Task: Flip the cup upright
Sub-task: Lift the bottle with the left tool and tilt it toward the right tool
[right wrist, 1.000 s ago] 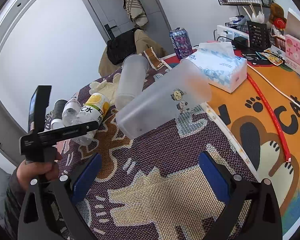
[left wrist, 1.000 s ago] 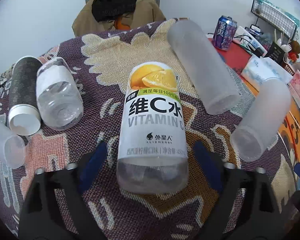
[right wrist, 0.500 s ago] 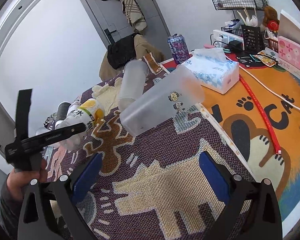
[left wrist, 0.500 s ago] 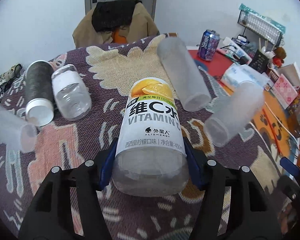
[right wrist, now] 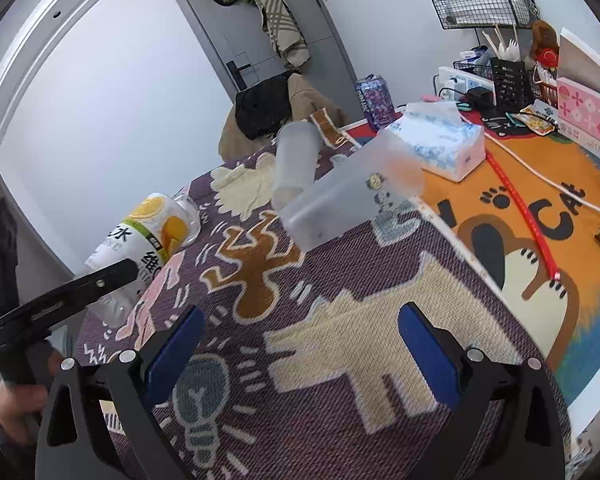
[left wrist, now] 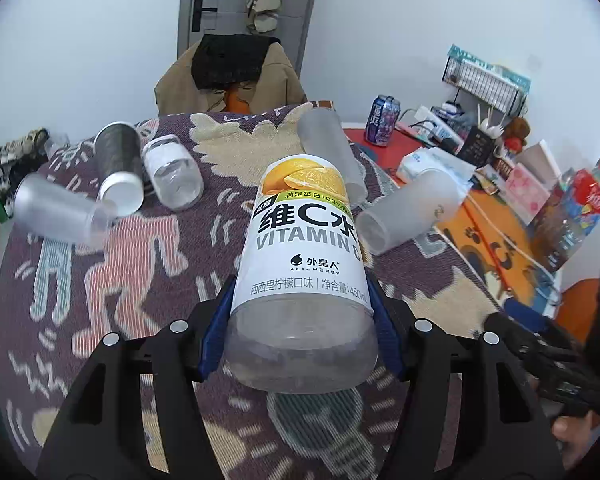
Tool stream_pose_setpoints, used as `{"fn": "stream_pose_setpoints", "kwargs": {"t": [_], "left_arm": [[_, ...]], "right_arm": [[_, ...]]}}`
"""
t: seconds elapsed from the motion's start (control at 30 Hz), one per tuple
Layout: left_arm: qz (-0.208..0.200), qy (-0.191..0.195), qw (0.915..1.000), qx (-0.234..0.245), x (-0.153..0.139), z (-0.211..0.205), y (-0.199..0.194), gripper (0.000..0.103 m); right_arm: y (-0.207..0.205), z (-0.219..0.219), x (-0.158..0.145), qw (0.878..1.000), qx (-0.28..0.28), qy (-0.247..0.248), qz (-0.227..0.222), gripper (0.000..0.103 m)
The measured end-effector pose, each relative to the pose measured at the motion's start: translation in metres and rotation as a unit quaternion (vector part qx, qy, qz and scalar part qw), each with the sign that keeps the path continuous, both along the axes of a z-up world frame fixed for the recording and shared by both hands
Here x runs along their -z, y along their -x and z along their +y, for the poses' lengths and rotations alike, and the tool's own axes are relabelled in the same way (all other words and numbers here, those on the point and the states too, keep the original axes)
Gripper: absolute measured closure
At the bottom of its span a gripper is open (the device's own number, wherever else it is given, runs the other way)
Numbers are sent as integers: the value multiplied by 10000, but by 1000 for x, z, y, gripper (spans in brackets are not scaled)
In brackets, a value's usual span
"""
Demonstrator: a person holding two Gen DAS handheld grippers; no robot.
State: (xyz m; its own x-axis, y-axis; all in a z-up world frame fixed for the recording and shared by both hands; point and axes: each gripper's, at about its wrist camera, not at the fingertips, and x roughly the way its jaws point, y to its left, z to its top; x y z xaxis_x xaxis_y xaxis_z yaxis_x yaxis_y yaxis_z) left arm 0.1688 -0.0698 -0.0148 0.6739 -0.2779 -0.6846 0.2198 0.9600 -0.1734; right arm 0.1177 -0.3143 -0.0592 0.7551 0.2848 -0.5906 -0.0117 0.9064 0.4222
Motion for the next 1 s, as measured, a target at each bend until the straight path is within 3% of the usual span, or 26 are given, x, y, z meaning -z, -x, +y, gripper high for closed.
{"fn": "stream_pose_setpoints", "kwargs": {"t": [0.23,0.57,0.93,1.0], "left_arm": [[-56,196,9997,-150,0,17,34,41],[248,493,9982,-233,26,31,58,41],[1056,842,9908,4,78,2,48,40],[1270,760,9890,-52,85,0,44,29]], "right_arm": [[3,14,11,9997,-146,-108,136,8],[3,29,11,9990,-364,-158,191,8],[8,11,21,9983,-311,-221,433,8],[6,9,22,9978,-333,-323,480,8]]}}
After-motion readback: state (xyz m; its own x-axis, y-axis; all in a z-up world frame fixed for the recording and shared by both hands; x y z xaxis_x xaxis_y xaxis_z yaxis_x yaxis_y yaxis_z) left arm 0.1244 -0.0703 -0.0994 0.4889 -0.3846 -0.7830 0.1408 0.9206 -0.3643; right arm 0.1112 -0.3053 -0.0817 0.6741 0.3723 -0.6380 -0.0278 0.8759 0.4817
